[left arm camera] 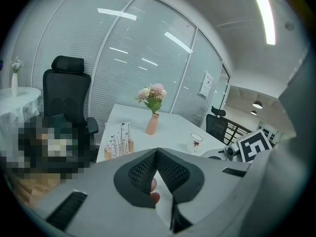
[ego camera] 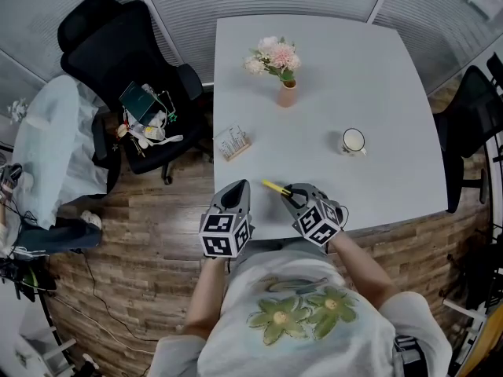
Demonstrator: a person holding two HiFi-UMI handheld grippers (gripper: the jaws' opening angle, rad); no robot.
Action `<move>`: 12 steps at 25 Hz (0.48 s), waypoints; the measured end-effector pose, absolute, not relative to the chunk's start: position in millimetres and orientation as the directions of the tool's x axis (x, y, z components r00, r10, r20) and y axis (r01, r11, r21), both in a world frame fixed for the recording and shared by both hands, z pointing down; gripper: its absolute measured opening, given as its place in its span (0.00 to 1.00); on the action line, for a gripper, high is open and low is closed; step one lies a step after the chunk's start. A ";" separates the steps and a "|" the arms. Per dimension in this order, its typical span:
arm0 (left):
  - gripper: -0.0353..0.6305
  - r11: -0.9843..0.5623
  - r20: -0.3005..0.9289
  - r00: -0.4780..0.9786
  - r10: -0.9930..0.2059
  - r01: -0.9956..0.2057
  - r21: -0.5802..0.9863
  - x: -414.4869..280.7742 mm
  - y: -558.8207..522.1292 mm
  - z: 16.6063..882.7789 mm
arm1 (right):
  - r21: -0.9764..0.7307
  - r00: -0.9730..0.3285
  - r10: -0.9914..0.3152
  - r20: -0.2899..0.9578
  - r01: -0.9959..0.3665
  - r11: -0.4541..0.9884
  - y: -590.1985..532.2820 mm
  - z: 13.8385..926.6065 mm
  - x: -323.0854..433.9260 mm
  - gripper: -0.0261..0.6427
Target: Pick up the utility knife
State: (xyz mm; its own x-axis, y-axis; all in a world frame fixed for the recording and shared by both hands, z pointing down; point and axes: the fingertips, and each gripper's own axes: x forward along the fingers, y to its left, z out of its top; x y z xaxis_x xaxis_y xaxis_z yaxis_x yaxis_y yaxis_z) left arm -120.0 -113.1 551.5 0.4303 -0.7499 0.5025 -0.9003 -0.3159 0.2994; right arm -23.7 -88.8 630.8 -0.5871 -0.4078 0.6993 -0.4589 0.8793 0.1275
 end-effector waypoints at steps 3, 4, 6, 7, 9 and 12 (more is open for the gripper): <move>0.06 -0.318 0.502 0.433 -0.749 -0.899 0.302 -119.4 -113.3 551.1 | 0.134 -0.590 -0.421 0.689 -0.467 0.874 -90.1 623.9 -24.0 0.14; 0.06 -0.318 0.502 0.433 -0.749 -0.899 0.302 -118.9 -113.2 551.3 | 0.136 -0.592 -0.425 0.685 -0.469 0.872 -90.3 621.2 -24.1 0.14; 0.06 -0.317 0.502 0.434 -0.748 -0.898 0.304 -117.1 -112.9 551.2 | 0.139 -0.596 -0.432 0.677 -0.473 0.870 -90.4 615.3 -23.8 0.14; 0.06 -0.318 0.501 0.435 -0.748 -0.898 0.305 -115.8 -112.9 550.8 | 0.141 -0.599 -0.434 0.673 -0.473 0.870 -90.6 612.2 -23.6 0.14; 0.06 -0.318 0.502 0.436 -0.747 -0.897 0.306 -112.6 -113.5 550.0 | 0.144 -0.604 -0.439 0.665 -0.472 0.870 -91.3 606.0 -22.7 0.14; 0.06 -0.317 0.503 0.436 -0.746 -0.897 0.308 -107.0 -112.7 548.8 | 0.151 -0.609 -0.446 0.656 -0.473 0.868 -91.5 597.6 -19.2 0.14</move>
